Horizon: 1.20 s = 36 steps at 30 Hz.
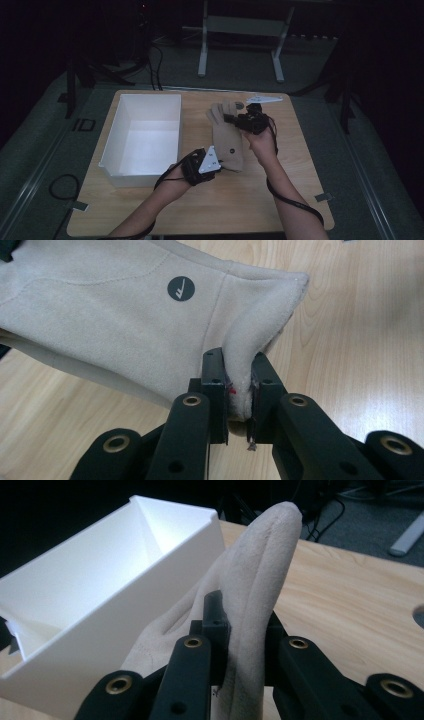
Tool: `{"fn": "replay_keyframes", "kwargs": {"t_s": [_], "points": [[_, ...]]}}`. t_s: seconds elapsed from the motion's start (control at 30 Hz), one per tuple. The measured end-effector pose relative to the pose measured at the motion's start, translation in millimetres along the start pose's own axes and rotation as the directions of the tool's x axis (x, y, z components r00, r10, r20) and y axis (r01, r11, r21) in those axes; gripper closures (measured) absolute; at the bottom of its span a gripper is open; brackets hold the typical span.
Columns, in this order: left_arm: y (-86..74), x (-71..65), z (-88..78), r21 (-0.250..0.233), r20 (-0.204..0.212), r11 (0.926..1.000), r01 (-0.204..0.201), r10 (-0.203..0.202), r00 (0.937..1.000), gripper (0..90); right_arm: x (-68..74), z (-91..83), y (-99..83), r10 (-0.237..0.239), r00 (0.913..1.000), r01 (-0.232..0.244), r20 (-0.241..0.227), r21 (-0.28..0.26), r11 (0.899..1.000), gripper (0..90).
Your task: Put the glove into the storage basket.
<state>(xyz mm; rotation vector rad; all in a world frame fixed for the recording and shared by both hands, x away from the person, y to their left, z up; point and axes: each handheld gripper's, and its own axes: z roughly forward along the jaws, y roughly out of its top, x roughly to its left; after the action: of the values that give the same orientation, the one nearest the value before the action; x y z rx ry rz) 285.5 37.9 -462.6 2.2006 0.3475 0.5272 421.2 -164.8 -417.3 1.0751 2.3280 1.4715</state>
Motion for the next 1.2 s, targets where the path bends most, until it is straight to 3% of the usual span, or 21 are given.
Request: {"fn": "replay_keyframes", "kwargs": {"t_s": [0.43, 0.7, 0.93, 1.2], "points": [[-9.6, 15.6, -33.5, 0.010, -0.049, 0.9998, 0.015, -0.014, 0.9987, 81.6, 22.9, 19.2, 23.5, -0.006, 0.9989, 0.004, -0.047, -0.025, 1.000, 81.3], [-15.8, 24.3, -54.3, 0.021, -0.085, 0.9996, 0.018, -0.016, 0.9962, 81.6, 41.5, 34.5, 40.6, -0.034, 0.9975, 0.032, -0.063, -0.027, 0.999, 81.4], [-23.9, 32.5, -74.8, 0.031, -0.124, 0.9993, 0.023, -0.019, 0.9921, 81.6, 60.8, 48.5, 56.7, -0.064, 0.9944, 0.062, -0.083, -0.034, 0.998, 81.3], [-38.5, 41.6, -100.7, 0.022, -0.175, 0.9982, 0.056, -0.052, 0.9832, 81.6, 83.7, 71.7, 75.3, -0.087, 0.9897, 0.085, -0.113, -0.028, 0.996, 81.3]]}}
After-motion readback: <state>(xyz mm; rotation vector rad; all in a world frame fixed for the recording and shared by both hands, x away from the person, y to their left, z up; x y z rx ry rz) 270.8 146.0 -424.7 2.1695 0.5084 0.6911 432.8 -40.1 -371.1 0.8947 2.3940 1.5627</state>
